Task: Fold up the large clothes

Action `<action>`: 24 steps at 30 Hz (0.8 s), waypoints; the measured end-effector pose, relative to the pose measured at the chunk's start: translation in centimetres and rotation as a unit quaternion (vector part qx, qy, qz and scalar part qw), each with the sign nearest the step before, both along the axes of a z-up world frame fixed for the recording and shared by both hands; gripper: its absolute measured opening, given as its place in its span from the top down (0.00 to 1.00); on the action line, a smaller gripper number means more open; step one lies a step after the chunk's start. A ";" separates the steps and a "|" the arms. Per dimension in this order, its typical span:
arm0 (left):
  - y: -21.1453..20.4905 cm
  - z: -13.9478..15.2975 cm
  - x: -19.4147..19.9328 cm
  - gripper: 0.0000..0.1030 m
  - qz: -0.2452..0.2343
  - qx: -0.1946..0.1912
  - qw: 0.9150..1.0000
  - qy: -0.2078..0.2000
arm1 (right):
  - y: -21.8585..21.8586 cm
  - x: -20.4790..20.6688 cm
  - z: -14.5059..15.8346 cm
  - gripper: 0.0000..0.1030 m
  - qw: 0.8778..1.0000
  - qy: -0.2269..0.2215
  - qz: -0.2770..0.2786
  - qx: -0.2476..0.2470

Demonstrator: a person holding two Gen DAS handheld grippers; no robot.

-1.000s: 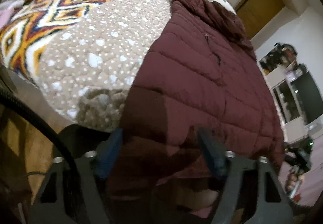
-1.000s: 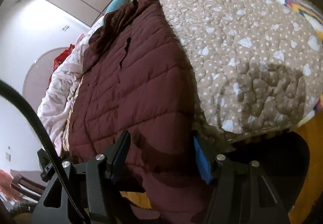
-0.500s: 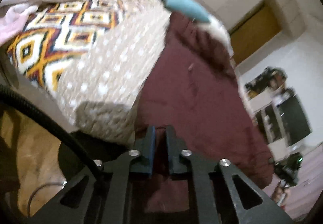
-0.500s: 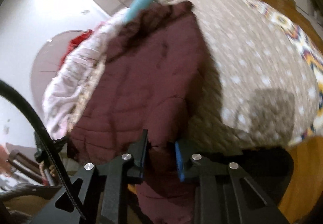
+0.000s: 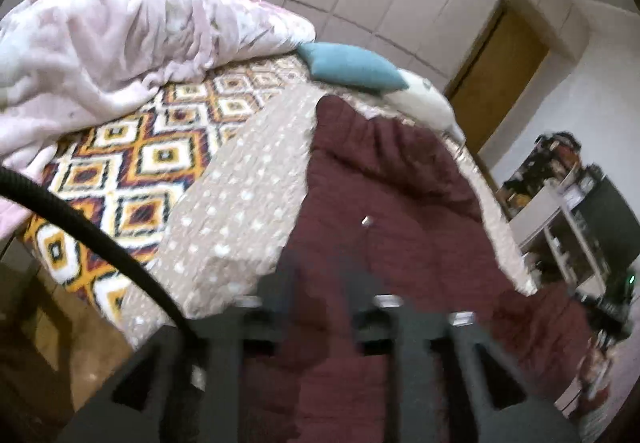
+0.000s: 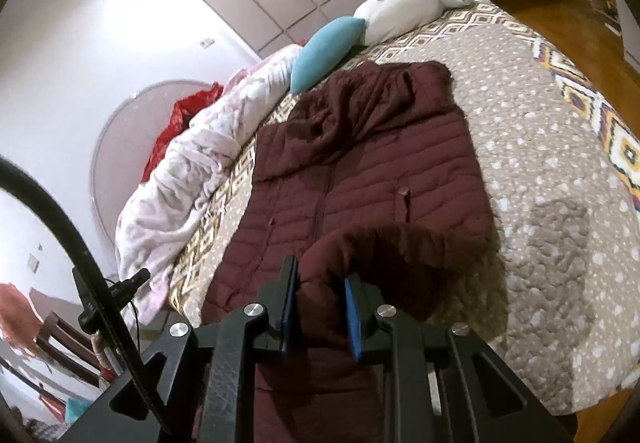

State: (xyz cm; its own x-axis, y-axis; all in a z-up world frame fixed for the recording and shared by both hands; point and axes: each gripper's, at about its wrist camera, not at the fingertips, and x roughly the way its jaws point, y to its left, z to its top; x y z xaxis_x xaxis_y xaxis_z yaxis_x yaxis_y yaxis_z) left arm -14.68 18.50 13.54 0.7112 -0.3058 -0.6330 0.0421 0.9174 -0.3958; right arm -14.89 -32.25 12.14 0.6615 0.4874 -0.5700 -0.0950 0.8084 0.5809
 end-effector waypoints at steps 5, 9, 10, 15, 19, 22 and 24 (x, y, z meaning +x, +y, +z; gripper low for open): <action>2.2 -6.0 -0.9 0.55 0.003 0.000 0.999 0.054 | -0.9 -0.6 -0.7 0.78 1.000 0.007 -0.008 0.008; 3.3 -10.9 -1.4 0.55 -0.006 -0.011 0.995 0.099 | -2.0 -1.6 -1.2 0.78 0.999 0.015 -0.022 0.018; 3.4 -11.8 -1.6 0.55 -0.008 -0.017 0.994 0.108 | -2.1 -1.8 -1.3 0.78 0.999 0.017 -0.023 0.018; 3.6 -15.0 -2.7 0.47 -0.027 -0.052 0.991 0.119 | -2.2 -2.2 -1.7 0.78 0.999 0.022 -0.029 0.017; 2.9 -15.9 -4.0 0.38 -0.076 -0.112 0.983 0.122 | -2.1 -2.4 -1.7 0.78 0.999 0.025 -0.034 0.019; 1.7 -16.5 -4.9 0.33 -0.090 -0.090 0.984 0.129 | -2.0 -2.6 -1.8 0.78 0.999 0.024 -0.036 0.018; 1.4 -17.0 -5.1 0.33 -0.094 -0.090 0.982 0.137 | -2.0 -2.7 -1.9 0.77 0.999 0.024 -0.036 0.021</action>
State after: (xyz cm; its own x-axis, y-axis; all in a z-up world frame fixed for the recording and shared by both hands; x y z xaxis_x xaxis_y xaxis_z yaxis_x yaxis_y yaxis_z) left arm -19.79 19.89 -3.47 0.4428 -0.5398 -0.7159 0.0728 0.8175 -0.5713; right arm -17.63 -34.27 10.20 0.6681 0.4633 -0.5822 -0.0078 0.7869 0.6171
